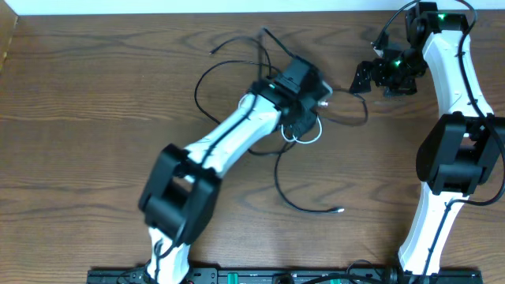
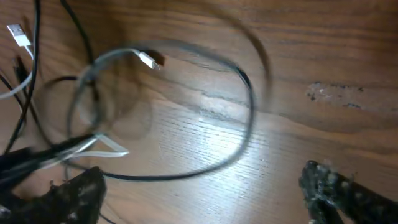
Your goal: Untangle cables
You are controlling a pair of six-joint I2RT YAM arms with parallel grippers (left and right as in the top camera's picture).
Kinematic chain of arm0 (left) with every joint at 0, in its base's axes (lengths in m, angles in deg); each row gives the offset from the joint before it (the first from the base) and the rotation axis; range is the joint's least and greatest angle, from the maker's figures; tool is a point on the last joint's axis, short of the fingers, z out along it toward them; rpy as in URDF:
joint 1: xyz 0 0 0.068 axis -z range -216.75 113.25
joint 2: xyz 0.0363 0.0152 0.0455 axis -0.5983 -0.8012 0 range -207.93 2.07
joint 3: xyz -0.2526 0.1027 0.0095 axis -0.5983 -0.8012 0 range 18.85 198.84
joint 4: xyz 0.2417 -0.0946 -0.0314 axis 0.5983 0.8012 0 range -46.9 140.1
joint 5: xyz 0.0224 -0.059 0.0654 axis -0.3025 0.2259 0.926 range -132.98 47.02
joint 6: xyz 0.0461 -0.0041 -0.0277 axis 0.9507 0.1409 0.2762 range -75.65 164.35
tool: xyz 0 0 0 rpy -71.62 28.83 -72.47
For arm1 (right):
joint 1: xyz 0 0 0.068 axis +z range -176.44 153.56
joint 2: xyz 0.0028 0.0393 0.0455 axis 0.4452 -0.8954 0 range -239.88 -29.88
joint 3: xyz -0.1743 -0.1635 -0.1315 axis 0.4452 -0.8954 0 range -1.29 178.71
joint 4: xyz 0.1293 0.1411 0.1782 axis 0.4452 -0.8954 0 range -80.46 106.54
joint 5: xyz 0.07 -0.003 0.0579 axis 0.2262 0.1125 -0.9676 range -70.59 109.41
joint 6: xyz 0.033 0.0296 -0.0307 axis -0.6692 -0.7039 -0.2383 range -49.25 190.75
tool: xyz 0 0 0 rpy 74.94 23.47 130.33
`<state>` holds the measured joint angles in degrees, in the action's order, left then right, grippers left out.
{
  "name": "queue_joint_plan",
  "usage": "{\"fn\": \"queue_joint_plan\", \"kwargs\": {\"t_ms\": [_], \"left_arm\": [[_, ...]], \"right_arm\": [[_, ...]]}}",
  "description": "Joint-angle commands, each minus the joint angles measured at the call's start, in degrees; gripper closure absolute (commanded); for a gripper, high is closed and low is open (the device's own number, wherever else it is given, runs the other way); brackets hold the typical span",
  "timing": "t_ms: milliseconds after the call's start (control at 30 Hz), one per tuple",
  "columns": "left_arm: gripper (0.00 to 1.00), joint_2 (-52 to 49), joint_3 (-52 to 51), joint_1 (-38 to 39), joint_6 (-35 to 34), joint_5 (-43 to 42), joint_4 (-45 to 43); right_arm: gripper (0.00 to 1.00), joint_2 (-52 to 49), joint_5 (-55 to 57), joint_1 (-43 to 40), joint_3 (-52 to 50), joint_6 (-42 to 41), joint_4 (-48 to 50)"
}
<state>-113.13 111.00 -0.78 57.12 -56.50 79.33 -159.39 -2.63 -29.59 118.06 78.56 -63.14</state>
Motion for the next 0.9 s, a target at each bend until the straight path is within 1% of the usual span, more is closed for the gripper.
{"fn": "queue_joint_plan", "kwargs": {"t_ms": [0,33,100,233,400,500,633,733,867], "left_arm": [[0.9,10.2,4.7,-3.4,-8.2,-8.3,-0.2],[0.91,12.2,4.7,-4.4,-10.3,-11.0,-0.6],[0.91,14.6,4.7,-5.9,-13.8,-13.5,-1.0],[0.91,17.4,4.7,-8.8,-20.2,-14.7,-0.8],[0.91,17.9,4.7,-12.0,-24.3,-21.3,-1.4],[0.91,17.9,4.7,-13.3,-26.6,-22.1,-1.4],[0.92,17.9,4.7,-14.2,-27.8,-26.0,-2.1],[0.92,17.9,4.7,-14.4,-27.7,-28.5,-2.4],[0.92,17.9,4.7,-14.4,-27.7,-29.9,-1.6]], "right_arm": [[0.05,0.9,-3.0,1.4,0.8,3.8,-0.5],[0.01,1.7,-3.2,1.9,0.9,4.5,-0.5],[0.01,3.7,-3.2,3.0,1.5,5.0,-0.4],[0.01,9.0,-5.2,4.3,2.9,4.9,0.6],[0.01,15.9,-8.1,5.5,3.0,3.2,3.3],[0.01,18.5,-9.3,6.7,3.0,3.0,4.2],[0.01,18.8,-9.9,8.8,2.9,3.2,4.7],[0.01,17.6,-9.9,10.8,2.8,6.1,4.6],[0.01,15.3,-8.5,13.6,2.8,11.0,4.2]]}}
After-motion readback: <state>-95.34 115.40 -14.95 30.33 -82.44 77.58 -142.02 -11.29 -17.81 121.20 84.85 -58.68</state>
